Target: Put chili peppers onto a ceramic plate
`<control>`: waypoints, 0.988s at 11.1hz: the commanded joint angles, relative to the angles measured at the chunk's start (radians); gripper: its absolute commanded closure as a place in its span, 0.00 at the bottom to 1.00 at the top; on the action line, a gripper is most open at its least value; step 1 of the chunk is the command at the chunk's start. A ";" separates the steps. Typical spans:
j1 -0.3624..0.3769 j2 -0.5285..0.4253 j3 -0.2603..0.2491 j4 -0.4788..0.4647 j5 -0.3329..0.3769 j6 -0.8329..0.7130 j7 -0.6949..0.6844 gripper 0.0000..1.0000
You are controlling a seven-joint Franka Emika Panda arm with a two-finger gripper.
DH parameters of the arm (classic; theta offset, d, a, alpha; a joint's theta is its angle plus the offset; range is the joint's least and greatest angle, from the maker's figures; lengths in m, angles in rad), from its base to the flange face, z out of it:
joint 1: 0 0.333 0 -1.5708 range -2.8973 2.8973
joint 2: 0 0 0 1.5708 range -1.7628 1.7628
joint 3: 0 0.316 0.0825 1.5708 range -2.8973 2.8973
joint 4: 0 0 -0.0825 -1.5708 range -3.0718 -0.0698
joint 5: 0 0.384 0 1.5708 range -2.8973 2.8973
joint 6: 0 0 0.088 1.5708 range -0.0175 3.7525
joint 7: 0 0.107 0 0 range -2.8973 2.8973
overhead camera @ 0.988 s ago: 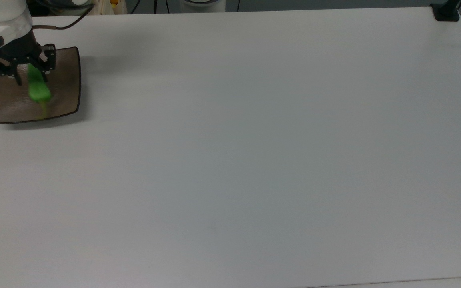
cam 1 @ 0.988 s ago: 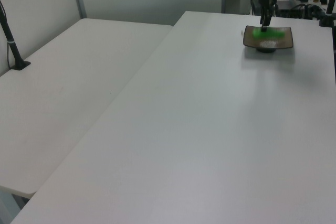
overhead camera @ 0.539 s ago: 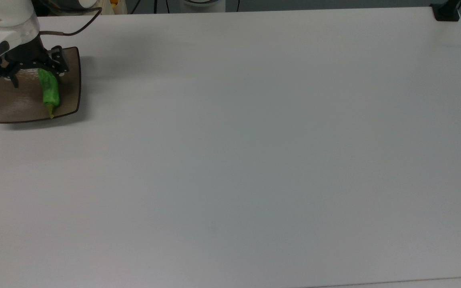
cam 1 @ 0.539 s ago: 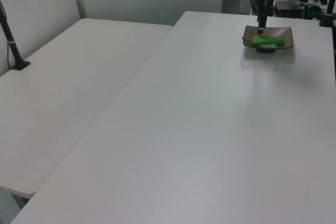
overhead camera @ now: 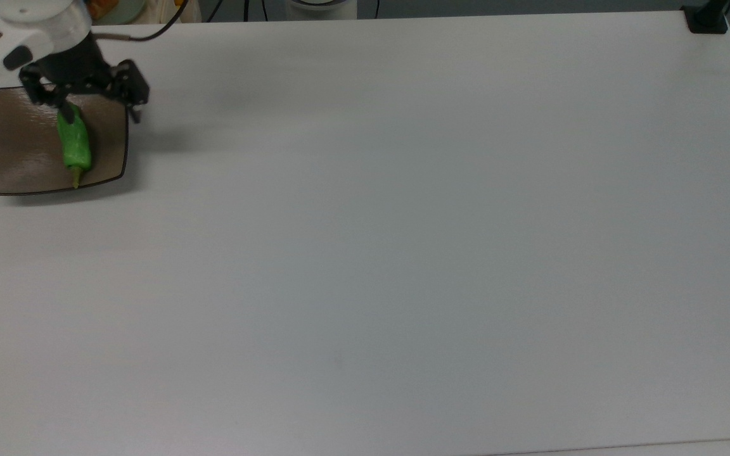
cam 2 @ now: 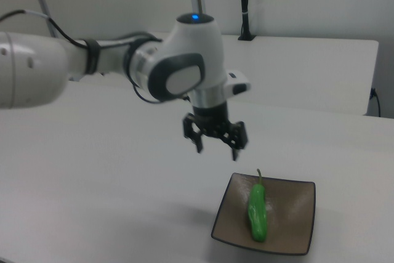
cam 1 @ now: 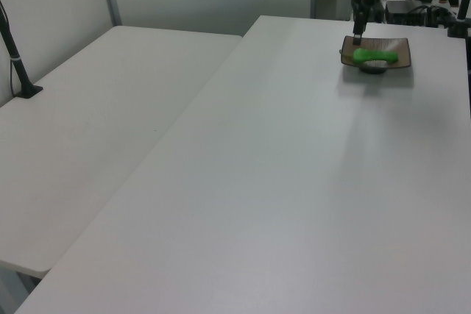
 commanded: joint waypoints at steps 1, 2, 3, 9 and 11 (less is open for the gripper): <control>0.003 -0.115 0.069 -0.024 0.033 -0.146 0.102 0.00; 0.005 -0.144 0.111 -0.023 0.033 -0.200 0.146 0.00; 0.017 -0.170 0.150 -0.023 0.032 -0.229 0.187 0.00; 0.113 -0.226 0.287 -0.027 -0.025 -0.225 0.517 0.00; 0.129 -0.226 0.335 -0.035 -0.100 -0.217 0.579 0.00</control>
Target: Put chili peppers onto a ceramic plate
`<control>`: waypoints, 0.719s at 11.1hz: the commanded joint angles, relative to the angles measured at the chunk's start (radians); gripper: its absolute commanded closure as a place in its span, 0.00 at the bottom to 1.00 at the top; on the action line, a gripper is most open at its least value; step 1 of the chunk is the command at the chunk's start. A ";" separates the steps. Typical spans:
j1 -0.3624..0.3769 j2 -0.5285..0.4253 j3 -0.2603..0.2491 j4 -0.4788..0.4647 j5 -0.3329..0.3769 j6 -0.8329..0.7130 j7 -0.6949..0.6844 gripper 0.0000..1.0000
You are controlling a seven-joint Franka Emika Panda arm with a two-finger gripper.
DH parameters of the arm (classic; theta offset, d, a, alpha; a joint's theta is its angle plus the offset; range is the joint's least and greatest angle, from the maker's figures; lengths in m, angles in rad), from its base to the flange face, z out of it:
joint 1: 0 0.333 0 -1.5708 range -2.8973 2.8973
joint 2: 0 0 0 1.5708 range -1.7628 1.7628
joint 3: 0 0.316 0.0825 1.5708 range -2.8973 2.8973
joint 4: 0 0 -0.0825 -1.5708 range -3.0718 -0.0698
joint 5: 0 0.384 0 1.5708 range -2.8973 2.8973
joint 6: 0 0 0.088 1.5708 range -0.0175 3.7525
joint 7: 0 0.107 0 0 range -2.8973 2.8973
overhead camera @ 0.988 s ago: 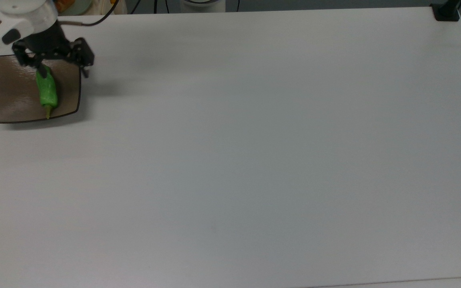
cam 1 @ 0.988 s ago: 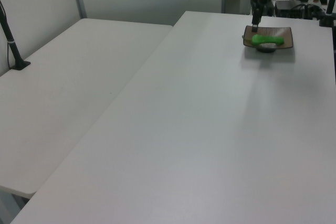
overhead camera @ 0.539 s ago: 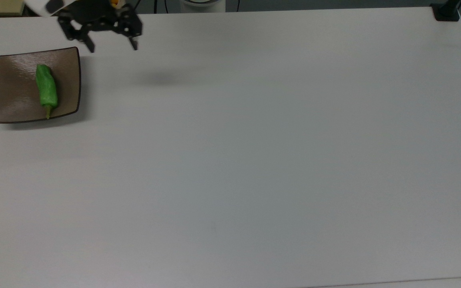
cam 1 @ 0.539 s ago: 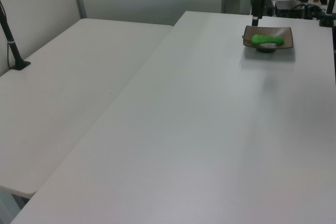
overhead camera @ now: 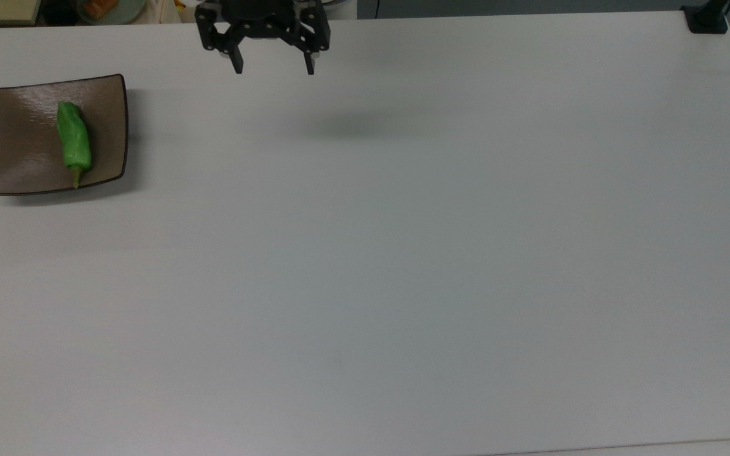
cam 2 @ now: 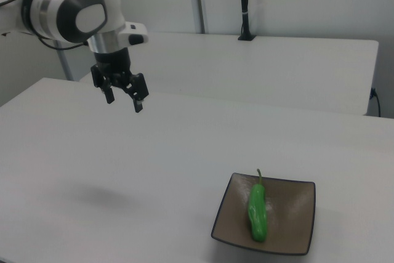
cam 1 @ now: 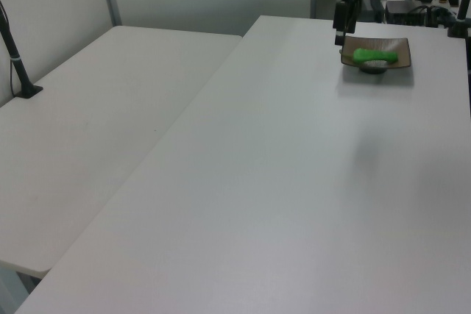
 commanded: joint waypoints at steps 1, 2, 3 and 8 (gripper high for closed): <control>0.017 -0.022 0.052 -0.033 -0.088 0.002 0.086 0.00; 0.034 -0.018 0.054 -0.034 -0.092 0.005 0.100 0.00; 0.054 -0.023 0.054 -0.047 -0.105 0.017 0.109 0.00; 0.076 -0.022 0.052 -0.054 -0.119 0.022 0.122 0.00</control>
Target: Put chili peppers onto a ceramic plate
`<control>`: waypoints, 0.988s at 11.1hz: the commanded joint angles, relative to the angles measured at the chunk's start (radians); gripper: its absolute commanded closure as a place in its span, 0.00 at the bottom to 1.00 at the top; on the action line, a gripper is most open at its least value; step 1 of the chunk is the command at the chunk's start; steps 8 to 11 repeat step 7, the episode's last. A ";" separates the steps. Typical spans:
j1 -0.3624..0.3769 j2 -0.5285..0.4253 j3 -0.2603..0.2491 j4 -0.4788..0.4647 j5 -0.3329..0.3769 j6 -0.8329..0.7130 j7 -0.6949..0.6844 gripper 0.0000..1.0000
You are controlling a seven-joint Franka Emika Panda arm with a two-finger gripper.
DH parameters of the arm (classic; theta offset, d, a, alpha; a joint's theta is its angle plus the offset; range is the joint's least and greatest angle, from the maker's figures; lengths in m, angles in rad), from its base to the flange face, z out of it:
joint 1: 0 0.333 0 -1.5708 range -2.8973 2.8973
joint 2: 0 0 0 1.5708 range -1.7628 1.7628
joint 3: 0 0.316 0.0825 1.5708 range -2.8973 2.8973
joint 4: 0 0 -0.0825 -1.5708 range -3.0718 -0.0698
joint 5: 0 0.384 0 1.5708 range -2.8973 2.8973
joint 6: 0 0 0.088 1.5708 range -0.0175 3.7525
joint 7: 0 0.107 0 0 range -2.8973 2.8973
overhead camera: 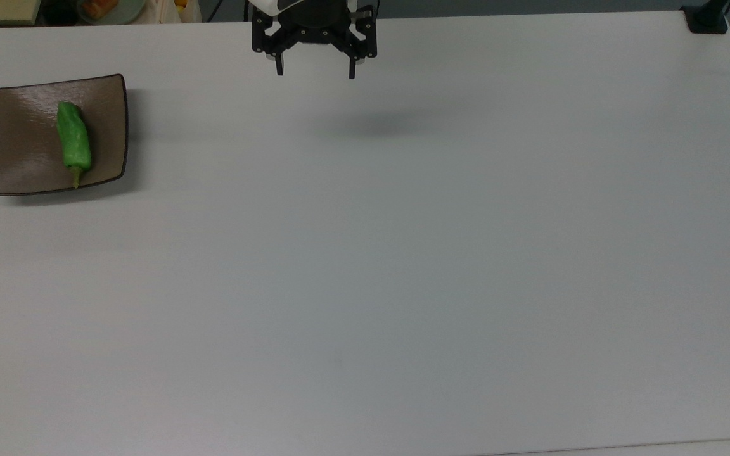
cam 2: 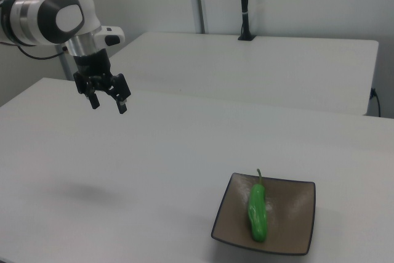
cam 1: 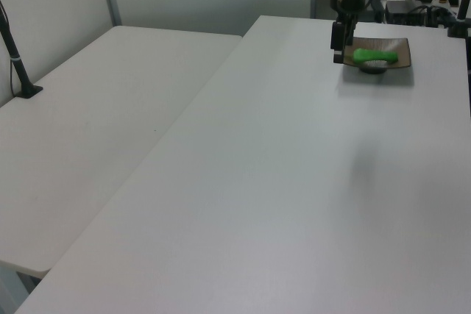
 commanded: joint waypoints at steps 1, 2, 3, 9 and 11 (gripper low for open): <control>0.006 -0.020 -0.012 -0.026 -0.008 0.022 0.023 0.00; 0.006 -0.018 -0.016 -0.026 -0.002 0.024 0.023 0.00; 0.003 -0.018 -0.019 -0.026 0.006 0.022 0.022 0.00; 0.004 -0.020 -0.041 -0.026 0.058 0.022 0.006 0.00; 0.004 -0.020 -0.041 -0.026 0.058 0.022 0.006 0.00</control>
